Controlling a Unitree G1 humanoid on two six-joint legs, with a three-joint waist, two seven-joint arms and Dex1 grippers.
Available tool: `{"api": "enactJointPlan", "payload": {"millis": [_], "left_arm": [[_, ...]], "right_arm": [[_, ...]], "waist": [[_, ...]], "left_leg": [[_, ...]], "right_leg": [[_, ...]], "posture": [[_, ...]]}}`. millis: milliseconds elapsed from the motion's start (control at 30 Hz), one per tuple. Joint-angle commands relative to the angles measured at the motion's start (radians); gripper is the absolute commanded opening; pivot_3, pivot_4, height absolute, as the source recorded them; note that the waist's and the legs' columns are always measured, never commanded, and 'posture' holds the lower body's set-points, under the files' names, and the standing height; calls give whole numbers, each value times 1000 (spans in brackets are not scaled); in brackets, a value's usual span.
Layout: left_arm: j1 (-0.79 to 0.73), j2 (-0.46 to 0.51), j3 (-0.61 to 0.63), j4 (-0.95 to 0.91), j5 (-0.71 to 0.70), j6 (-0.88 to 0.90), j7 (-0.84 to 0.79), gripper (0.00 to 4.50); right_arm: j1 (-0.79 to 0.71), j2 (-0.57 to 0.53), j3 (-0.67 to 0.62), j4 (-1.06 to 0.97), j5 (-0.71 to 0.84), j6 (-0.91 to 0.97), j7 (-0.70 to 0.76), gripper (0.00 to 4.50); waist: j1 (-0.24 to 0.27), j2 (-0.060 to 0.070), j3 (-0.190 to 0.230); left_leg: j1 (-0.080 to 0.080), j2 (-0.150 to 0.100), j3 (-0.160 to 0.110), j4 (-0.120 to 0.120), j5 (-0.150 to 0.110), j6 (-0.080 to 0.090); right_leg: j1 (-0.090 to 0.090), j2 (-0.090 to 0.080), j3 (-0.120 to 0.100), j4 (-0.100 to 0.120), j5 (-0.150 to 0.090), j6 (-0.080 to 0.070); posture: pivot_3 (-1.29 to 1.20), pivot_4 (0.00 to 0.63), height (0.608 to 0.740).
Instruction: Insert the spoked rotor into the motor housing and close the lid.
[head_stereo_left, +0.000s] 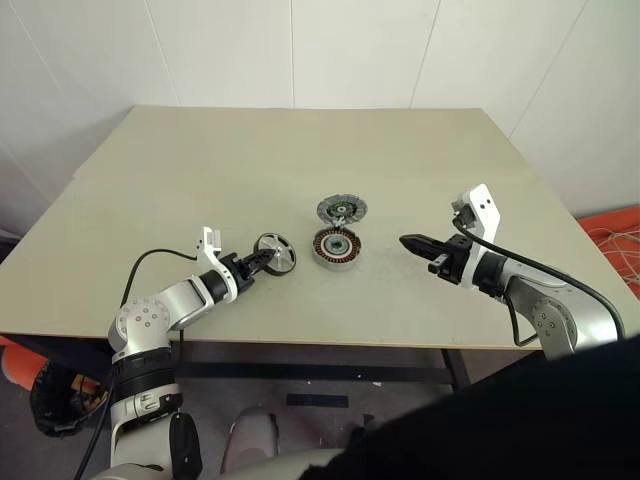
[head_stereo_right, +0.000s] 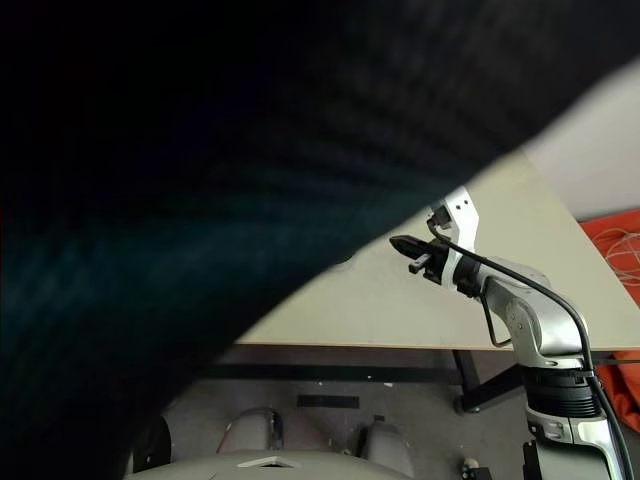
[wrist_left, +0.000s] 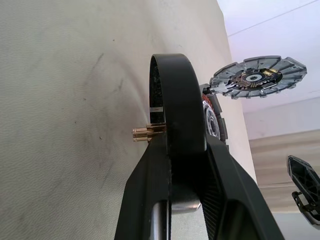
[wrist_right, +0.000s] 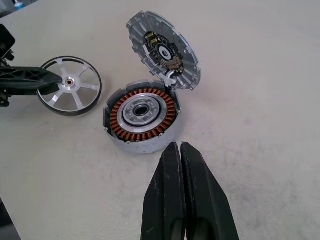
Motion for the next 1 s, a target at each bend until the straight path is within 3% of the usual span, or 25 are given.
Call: {"api": "enactJointPlan", "payload": {"millis": [33,367,667,1000], "left_arm": [[-21,-12,15,-31,-86,45,-1,423],[-110,-49,107,83,-353,122,80,423],[-246,-102,12,352,-254,49,14,423],[-341,-160,-12,446,-189,-35,-46,423]], "right_arm": [[-13,-23,-12,-4,2,-23,13,0],[-2,-30,-3,12,-8,-38,15,0],[-7,-19,14,9,-12,-47,2,0],[7,-17,6,-9,-12,-52,-18,0]], "waist": [[1,0,0],[4,0,0],[9,0,0],[12,-1,0]], "left_leg": [[0,0,0,0,0,0],[0,0,0,1,0,0],[-1,-1,0,2,0,0],[-1,-1,0,2,0,1]], "right_leg": [[0,0,0,0,0,0],[0,0,0,0,0,0],[1,0,0,0,0,0],[1,0,0,0,0,0]], "posture": [[0,0,740],[0,0,740],[0,0,740],[0,0,740]]}}
